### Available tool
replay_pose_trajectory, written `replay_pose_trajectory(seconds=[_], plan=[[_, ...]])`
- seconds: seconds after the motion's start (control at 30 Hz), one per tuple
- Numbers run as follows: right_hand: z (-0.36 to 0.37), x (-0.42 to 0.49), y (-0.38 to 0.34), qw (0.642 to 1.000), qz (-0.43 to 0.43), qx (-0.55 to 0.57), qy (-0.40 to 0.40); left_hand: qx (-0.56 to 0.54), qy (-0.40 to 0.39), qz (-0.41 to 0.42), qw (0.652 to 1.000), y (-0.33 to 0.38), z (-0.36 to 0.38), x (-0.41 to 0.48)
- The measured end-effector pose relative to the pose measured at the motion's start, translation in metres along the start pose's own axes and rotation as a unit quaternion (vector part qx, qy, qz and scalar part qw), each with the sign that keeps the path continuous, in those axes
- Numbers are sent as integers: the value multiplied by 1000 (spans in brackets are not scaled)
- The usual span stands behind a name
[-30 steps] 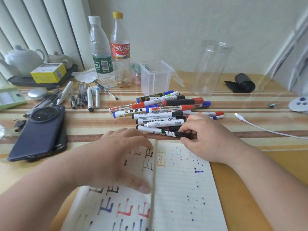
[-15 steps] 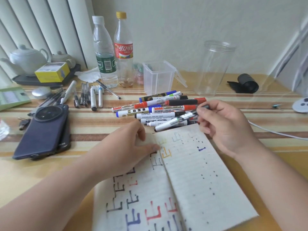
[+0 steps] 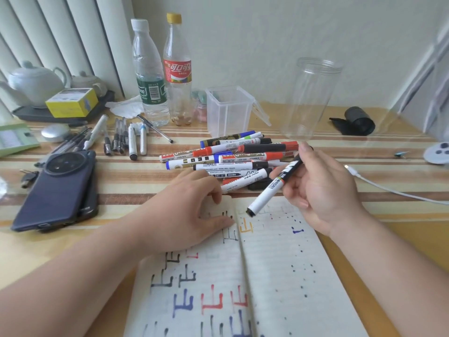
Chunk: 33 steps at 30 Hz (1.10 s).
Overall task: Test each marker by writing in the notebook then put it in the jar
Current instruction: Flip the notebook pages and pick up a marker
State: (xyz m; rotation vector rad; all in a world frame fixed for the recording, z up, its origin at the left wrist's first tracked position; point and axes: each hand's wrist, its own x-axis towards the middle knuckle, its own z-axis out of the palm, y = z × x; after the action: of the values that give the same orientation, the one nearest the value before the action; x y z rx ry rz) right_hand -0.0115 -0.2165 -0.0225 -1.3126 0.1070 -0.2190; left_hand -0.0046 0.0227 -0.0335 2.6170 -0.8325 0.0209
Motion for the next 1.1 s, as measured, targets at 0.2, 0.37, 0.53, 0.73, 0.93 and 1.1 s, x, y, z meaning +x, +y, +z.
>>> replay_pose_trajectory(seconds=[0.2, 0.37, 0.53, 0.73, 0.93, 1.1], plan=[[6, -6, -1, 998, 54, -10, -41, -195, 88, -9, 977, 27, 0, -16], [9, -15, 0, 970, 109, -1, -216, -465, 61, -116, 876, 33, 11, -13], [9, -17, 4, 965, 83, -33, -247, -593, 78, -106, 794, 27, 14, -7], [10, -32, -5, 894, 49, -300, -330, -641, 74, -76, 760, 30, 13, -6], [9, -33, -7, 765, -191, -528, -316, -549, 97, -58, 828, 28, 16, -7], [11, -35, -6, 737, -226, -549, -324, -536, 101, -46, 837, 30, 14, -9]])
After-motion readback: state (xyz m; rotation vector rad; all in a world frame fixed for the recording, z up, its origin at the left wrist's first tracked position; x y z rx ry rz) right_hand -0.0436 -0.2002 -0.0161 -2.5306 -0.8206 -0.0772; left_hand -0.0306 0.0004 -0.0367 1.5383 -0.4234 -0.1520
